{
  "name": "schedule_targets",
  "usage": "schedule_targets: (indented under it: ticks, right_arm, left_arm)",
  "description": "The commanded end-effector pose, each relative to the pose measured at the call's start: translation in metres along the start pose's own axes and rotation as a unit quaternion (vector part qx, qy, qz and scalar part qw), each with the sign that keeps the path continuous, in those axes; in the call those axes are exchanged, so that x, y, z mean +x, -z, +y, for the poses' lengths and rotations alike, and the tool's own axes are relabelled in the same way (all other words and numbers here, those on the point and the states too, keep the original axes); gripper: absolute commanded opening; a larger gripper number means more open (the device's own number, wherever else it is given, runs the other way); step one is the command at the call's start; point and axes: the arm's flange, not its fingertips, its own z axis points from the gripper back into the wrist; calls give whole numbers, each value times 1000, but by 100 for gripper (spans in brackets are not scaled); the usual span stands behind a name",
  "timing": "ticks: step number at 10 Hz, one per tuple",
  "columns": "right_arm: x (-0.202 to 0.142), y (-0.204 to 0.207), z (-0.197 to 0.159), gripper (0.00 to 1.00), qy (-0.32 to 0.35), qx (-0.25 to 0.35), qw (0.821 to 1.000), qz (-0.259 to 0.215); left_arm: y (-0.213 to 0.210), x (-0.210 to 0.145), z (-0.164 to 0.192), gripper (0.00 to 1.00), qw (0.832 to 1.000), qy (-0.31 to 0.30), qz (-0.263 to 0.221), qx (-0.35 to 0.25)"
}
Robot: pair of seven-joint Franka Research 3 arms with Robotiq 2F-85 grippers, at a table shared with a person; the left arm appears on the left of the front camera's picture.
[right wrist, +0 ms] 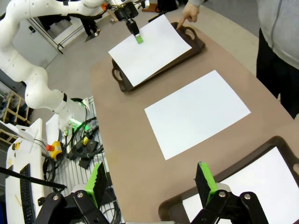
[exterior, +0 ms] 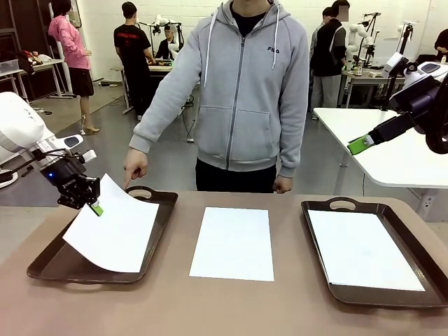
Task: Sort the A4 documents.
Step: Place the A4 Paper in the designated Handle tray.
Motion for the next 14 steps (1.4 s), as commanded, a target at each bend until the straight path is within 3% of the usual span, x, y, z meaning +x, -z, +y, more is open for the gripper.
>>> schedule_targets:
  ticks: [1,8,12,13,14]
  right_arm:
    - [1,1,0,99,-4,4,1000,-3]
    - [1,1,0,99,-4,4,1000,-3]
    - [1,1,0,99,-4,4,1000,-3]
    - [1,1,0,99,-4,4,1000,-3]
    - [1,1,0,99,-4,4,1000,-3]
  left_arm:
    - [5,10,-2,1,1000,10,1,25]
    - [30,34,4,1,996,40,-8,75]
    - [37,39,5,1,994,53,18,94]
    - [37,40,5,19,994,52,24,91]
    - [36,41,5,19,993,58,30,96]
